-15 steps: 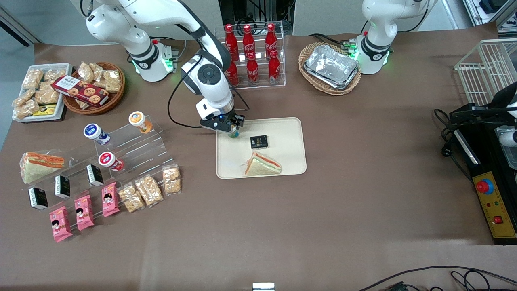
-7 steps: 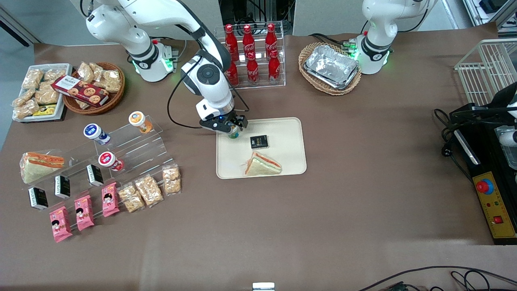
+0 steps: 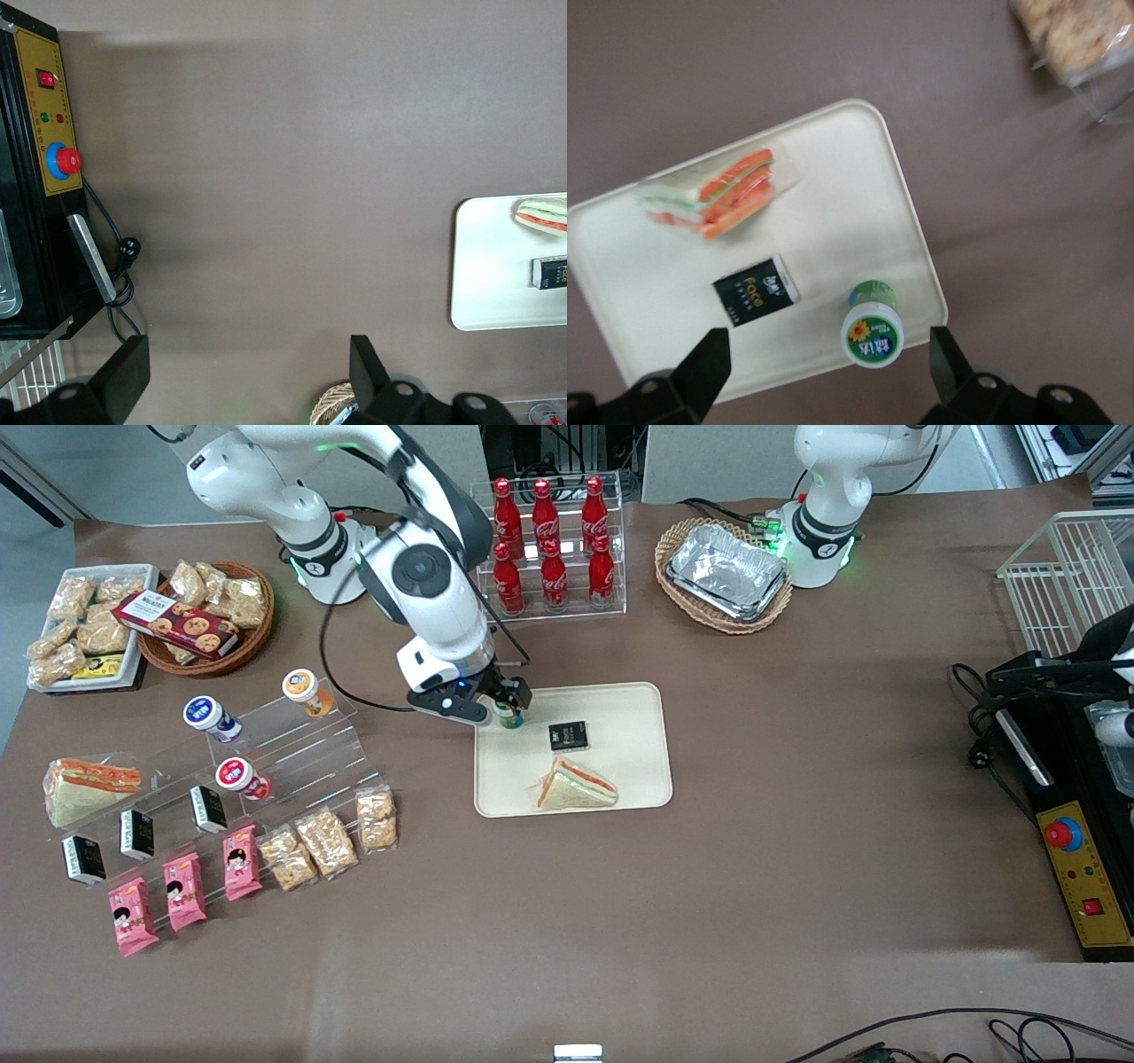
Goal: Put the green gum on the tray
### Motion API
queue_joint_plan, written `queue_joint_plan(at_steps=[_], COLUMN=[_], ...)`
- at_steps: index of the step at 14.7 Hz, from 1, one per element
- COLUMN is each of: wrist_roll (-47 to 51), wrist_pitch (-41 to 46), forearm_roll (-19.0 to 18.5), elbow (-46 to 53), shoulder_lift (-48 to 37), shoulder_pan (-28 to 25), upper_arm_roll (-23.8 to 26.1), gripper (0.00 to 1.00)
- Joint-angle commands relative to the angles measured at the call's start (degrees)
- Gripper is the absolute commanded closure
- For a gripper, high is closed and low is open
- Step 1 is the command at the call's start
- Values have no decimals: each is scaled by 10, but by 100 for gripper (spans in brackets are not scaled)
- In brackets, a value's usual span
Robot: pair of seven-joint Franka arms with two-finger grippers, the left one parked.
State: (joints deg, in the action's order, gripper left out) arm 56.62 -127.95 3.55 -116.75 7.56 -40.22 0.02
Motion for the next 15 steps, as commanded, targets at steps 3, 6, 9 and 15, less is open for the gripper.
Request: queue_joint_plan(at_steps=[3,6,9,15], wrist_roll=[-115,-212,-314,-454], wrist_pitch=[222,287,313,326], forearm_roll=[-1,-10,-28,-30], elbow=[206,270,285,285], shoulder_lift=[2,2,-2,-16], shoulder_pan=[61,121,180,315], upper_arm_roll=[-2,-2,-4,-12], gripper=[0,0,0,0])
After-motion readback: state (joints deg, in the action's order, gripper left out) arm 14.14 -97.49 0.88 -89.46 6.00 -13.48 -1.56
